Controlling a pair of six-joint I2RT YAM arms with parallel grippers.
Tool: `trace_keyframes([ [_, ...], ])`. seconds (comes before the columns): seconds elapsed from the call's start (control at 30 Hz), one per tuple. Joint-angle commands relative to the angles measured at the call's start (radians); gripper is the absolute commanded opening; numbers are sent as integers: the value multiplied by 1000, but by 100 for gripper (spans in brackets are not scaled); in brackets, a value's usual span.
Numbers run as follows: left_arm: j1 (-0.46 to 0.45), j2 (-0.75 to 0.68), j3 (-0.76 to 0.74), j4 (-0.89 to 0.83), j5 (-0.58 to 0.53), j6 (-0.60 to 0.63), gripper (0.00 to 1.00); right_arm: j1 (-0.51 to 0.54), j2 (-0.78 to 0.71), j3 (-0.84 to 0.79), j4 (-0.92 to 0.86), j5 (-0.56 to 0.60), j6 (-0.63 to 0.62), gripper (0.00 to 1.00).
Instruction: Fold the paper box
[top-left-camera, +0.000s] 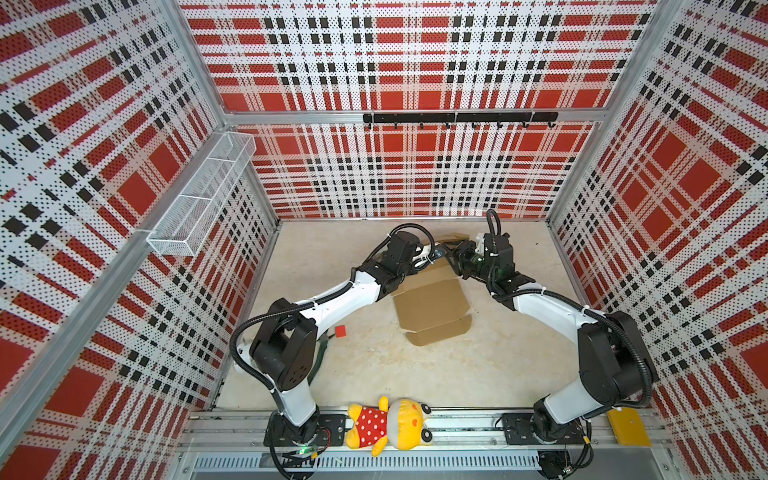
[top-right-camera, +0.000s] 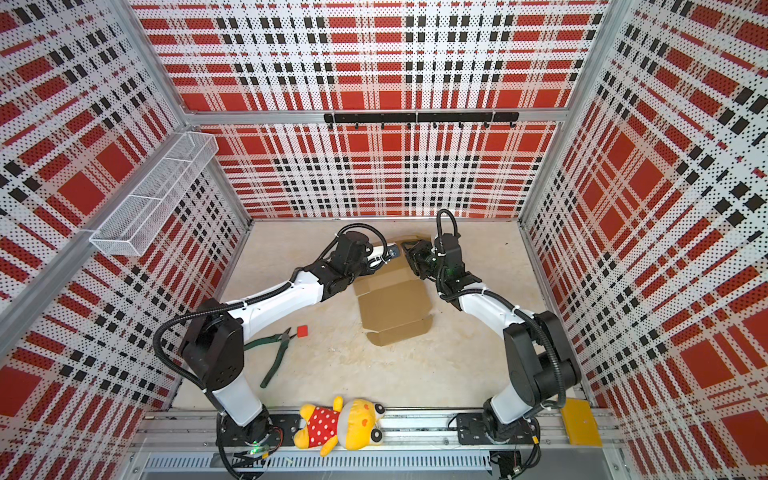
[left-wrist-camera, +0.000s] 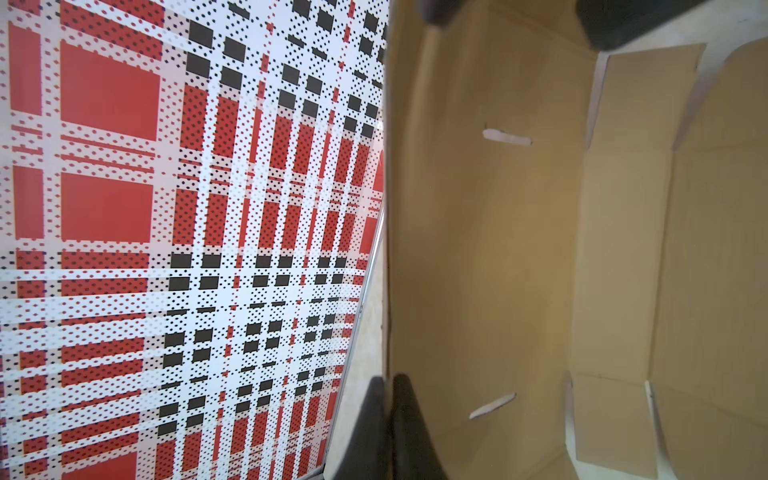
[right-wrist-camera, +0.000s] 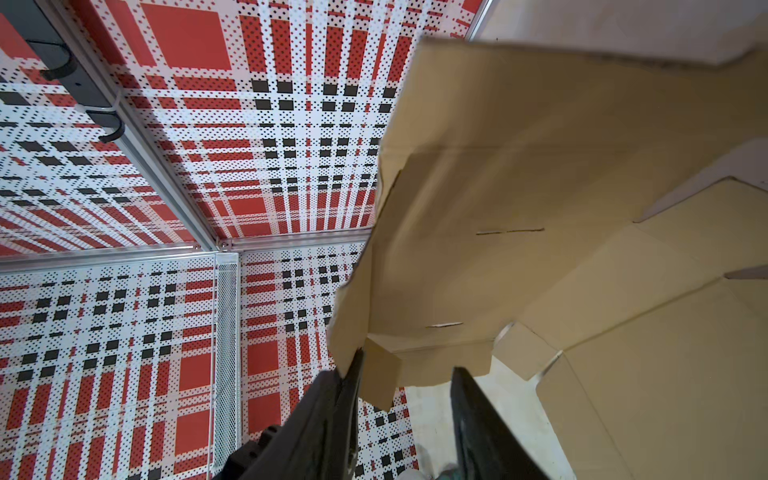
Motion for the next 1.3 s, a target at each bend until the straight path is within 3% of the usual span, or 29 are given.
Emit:
trace_keyframes([
  [0.0, -10, 1, -13, 61, -2, 22, 8, -2, 13, 36, 90, 5, 27, 48],
  [0.37, -27, 30, -27, 81, -15, 42, 8, -20, 24, 57, 112, 5, 36, 49],
  [0.87, -46, 35, -42, 93, -6, 42, 8, -21, 156, 109, 148, -42, 71, 41],
  [1.17, -56, 32, -55, 99, 1, 37, 10, -10, 189, 105, 159, -48, 66, 24],
  [1.27, -57, 18, -62, 98, 0, 36, 24, -12, 179, 94, 137, -33, 41, 17],
])
